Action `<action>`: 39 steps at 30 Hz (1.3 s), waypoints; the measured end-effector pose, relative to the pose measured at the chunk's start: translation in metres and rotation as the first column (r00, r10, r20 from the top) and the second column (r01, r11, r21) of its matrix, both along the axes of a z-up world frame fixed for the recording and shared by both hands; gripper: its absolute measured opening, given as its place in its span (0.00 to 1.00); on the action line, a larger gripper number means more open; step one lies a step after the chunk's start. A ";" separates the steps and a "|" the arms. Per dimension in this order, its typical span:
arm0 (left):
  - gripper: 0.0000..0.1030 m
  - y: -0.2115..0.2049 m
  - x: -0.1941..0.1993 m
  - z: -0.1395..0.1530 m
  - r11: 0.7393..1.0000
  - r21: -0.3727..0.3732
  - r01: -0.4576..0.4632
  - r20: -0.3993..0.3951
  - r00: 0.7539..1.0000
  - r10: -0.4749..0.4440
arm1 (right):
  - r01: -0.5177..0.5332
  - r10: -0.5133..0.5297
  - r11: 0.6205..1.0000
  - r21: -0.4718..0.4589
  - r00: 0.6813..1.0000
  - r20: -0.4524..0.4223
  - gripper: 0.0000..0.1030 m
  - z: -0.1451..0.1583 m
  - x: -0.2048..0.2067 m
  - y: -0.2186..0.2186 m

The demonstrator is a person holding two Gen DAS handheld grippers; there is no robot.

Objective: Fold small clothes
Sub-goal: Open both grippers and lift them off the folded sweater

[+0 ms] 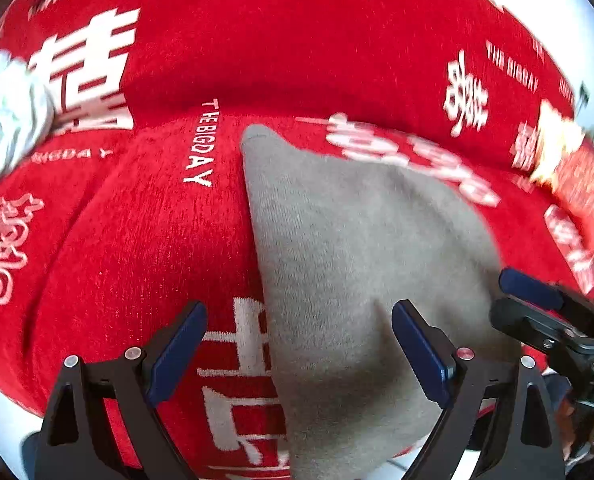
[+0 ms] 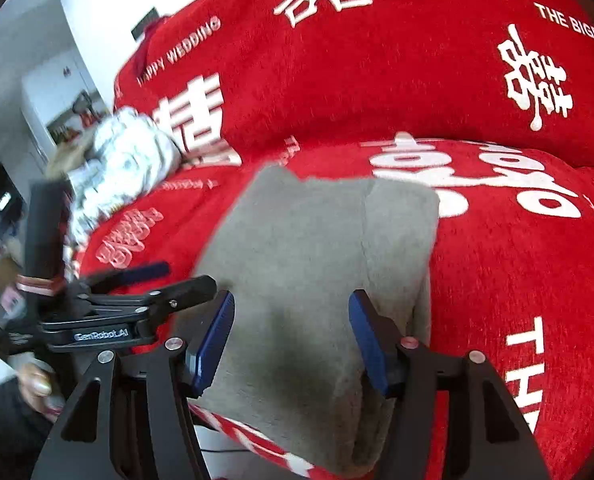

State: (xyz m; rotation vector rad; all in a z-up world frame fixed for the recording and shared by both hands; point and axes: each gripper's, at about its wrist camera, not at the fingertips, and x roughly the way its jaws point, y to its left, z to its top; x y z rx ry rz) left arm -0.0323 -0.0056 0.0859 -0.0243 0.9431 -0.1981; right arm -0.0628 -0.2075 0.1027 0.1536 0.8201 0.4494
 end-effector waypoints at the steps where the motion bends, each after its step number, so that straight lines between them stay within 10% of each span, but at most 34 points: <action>1: 0.91 -0.004 0.001 -0.004 0.999 0.046 -0.007 0.001 1.000 0.007 | 0.026 -0.027 0.999 -0.022 0.999 -0.024 0.61 -0.010 0.004 -0.001; 11: 1.00 -0.003 0.005 -0.021 0.997 0.046 -0.058 -0.025 0.998 0.060 | 0.065 -0.064 0.998 0.011 0.996 -0.070 0.58 -0.027 0.009 -0.012; 16: 1.00 -0.011 -0.001 -0.006 0.993 0.102 -0.062 0.039 0.998 0.058 | 0.092 -0.092 0.996 -0.009 0.995 -0.026 0.77 0.002 0.023 -0.005; 23: 1.00 -0.010 0.007 -0.009 0.993 0.085 -0.080 -0.004 0.997 0.081 | 0.129 -0.131 0.991 -0.021 0.971 -0.201 0.77 -0.020 0.084 -0.008; 35: 1.00 -0.013 -0.063 0.042 0.990 0.027 -0.140 0.228 0.965 0.131 | 0.294 -0.291 0.944 -0.152 0.956 0.043 0.79 0.016 -0.033 -0.018; 39: 1.00 -0.023 -0.082 0.041 0.991 0.075 -0.107 0.192 0.977 0.091 | 0.324 -0.311 0.928 -0.187 0.946 0.092 0.79 0.019 -0.061 -0.018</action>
